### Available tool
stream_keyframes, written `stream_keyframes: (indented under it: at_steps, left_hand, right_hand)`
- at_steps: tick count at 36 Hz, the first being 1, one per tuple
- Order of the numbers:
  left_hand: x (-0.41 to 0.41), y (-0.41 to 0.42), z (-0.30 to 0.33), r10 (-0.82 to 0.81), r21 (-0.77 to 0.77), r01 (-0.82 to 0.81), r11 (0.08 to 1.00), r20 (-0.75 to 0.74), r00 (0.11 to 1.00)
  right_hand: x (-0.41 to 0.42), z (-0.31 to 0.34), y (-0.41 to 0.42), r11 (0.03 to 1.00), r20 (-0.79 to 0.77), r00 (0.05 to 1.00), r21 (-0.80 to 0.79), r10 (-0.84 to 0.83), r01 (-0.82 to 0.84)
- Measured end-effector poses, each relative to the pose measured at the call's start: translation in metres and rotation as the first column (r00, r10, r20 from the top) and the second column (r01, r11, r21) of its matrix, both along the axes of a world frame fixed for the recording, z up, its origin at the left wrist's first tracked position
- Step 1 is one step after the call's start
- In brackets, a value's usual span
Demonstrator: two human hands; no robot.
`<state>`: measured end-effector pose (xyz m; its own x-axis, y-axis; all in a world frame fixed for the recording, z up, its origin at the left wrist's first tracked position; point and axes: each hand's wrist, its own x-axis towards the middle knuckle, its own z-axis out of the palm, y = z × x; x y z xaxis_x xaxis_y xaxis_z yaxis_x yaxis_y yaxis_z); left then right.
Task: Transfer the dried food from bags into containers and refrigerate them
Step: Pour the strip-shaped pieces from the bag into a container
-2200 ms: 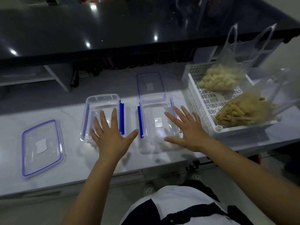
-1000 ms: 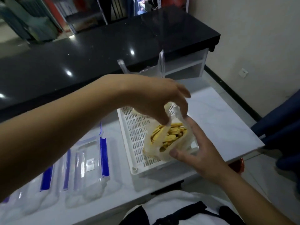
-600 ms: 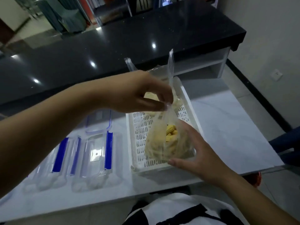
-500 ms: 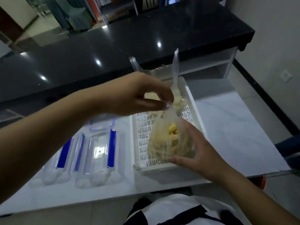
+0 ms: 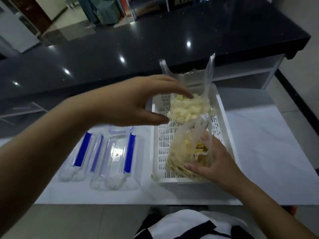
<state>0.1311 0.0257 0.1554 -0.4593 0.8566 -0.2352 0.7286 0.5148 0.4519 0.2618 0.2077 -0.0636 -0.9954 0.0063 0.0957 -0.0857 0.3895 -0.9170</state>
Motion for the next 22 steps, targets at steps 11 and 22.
stream_keyframes:
  at_steps: [11,22]
  left_hand:
    - [0.001,0.051,-0.036,-0.193,-0.008,0.194,0.981,-0.104,0.976]
    - [0.002,0.062,-0.025,-0.252,0.008,0.254,0.967,0.144,0.957]
  right_hand:
    - [0.006,0.002,0.005,0.998,0.098,0.994,-0.045,-0.038,0.043]
    - [0.024,-0.002,0.011,0.993,0.054,0.992,0.003,-0.115,0.115]
